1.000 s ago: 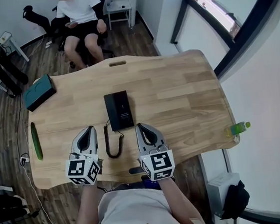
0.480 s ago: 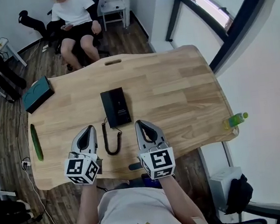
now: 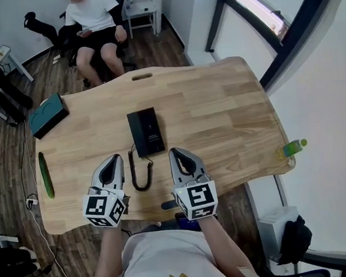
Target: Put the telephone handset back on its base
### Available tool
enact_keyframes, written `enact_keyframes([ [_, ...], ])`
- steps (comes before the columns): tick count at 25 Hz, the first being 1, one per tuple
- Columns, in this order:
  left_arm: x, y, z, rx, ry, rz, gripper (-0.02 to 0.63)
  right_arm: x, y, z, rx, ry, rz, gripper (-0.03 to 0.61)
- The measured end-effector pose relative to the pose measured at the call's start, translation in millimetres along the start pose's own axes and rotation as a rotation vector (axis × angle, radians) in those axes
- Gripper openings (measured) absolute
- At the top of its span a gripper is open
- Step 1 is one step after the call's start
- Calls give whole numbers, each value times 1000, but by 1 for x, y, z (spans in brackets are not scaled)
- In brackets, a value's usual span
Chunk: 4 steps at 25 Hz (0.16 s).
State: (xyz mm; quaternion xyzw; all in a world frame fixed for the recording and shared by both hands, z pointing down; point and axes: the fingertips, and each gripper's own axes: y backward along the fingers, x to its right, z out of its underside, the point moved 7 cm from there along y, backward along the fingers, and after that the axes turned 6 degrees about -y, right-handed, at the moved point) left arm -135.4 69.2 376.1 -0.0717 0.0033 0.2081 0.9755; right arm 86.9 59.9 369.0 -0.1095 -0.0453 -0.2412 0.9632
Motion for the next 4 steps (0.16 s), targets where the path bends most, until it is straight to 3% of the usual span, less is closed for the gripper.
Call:
enact_keyframes([
  [4, -4, -4, 2, 5, 6, -1, 3, 1, -4, 0, 3, 2, 2, 3],
])
